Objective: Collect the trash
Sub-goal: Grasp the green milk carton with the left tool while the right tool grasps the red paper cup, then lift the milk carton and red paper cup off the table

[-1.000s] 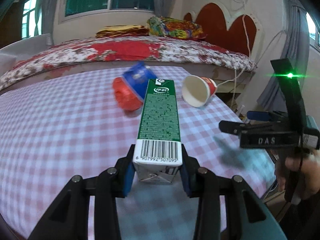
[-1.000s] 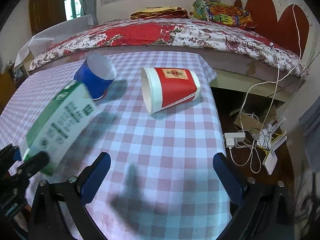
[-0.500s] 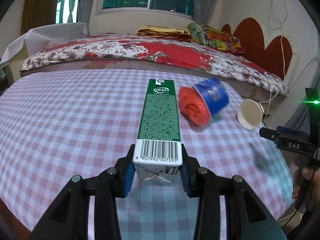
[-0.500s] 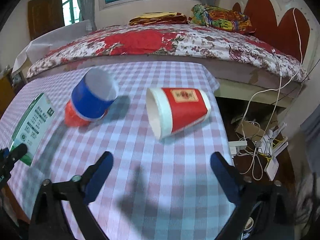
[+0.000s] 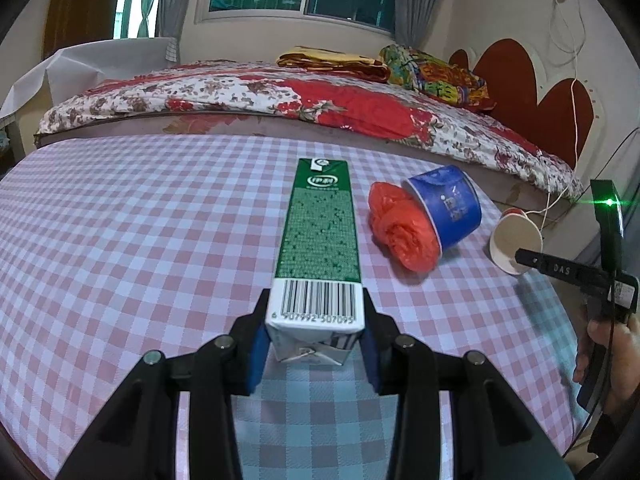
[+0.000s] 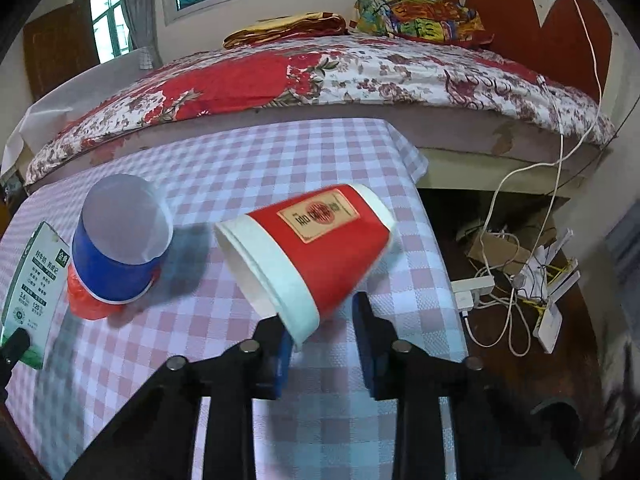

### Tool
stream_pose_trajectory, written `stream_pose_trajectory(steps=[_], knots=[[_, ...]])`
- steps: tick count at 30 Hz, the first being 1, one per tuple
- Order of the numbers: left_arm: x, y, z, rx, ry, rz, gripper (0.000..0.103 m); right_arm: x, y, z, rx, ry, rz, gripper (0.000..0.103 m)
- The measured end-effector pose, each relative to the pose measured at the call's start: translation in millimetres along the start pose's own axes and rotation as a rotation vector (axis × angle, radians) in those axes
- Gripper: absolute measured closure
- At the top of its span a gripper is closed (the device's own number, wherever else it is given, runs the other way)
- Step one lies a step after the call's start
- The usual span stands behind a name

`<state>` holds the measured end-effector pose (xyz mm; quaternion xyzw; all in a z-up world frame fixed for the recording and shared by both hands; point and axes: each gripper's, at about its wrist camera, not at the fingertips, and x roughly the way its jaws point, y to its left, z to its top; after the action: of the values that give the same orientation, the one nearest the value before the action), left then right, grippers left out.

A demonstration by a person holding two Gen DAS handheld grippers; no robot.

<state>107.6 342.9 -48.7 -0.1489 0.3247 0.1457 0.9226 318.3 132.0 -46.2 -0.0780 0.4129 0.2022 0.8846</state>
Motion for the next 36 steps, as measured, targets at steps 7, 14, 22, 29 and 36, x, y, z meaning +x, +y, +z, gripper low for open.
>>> stream_pose_trajectory(steps=[7,14,22,29,36], knots=[[-2.3,-7.9,-0.6,0.013,0.003,-0.005,0.062,-10.5,-9.4,-13.7,-0.009,-0.016,0.033,0.098],[-8.7,-17.2,-4.8,0.013,0.003,-0.009,0.062,-17.2,-10.0,-19.5,-0.022,-0.022,0.063,0.099],[-15.8,-22.1,-5.2,0.027,-0.002,-0.008,0.062,-21.7,-9.9,-19.0,-0.029,-0.036,0.085,0.100],[-29.7,-34.4,-8.2,0.046,-0.012,-0.022,0.062,-36.4,-8.9,-28.9,-0.044,-0.049,0.092,0.100],[-45.6,-59.9,-18.5,0.081,-0.015,-0.056,0.062,-66.4,-17.3,-44.6,-0.044,-0.079,0.092,0.100]])
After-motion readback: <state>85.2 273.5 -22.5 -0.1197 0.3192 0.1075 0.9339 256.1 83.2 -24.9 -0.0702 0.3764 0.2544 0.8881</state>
